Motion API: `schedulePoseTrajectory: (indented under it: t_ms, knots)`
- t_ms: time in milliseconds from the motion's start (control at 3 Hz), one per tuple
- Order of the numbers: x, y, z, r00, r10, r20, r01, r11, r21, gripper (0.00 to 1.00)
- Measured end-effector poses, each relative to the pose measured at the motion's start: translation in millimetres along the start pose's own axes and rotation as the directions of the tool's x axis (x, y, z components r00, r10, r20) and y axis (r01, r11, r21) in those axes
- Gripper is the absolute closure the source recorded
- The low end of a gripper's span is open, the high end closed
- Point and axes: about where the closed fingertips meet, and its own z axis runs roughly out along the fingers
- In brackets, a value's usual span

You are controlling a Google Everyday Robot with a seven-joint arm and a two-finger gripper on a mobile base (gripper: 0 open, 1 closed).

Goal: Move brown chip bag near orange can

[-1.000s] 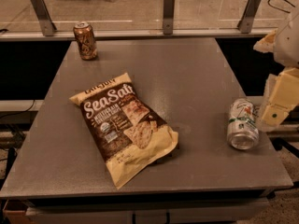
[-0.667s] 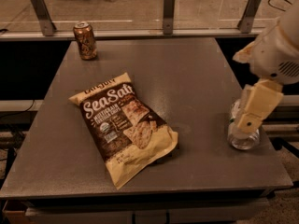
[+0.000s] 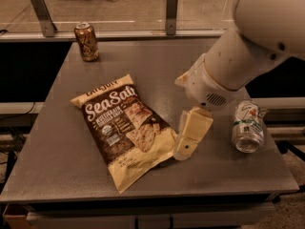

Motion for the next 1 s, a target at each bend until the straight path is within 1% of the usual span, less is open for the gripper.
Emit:
schedulePoseTrajectory:
  t_ms: [333, 667, 1000]
  knots:
    - [-30, 0, 39, 0.998, -0.019, 0.066, 0.021, 0.9991, -0.036, 0.0]
    - [-46, 2, 70, 0.993, -0.003, 0.114, 0.011, 0.9976, -0.069, 0.0]
    - [-58, 3, 81, 0.988, 0.003, 0.156, 0.01, 0.9967, -0.08, 0.18]
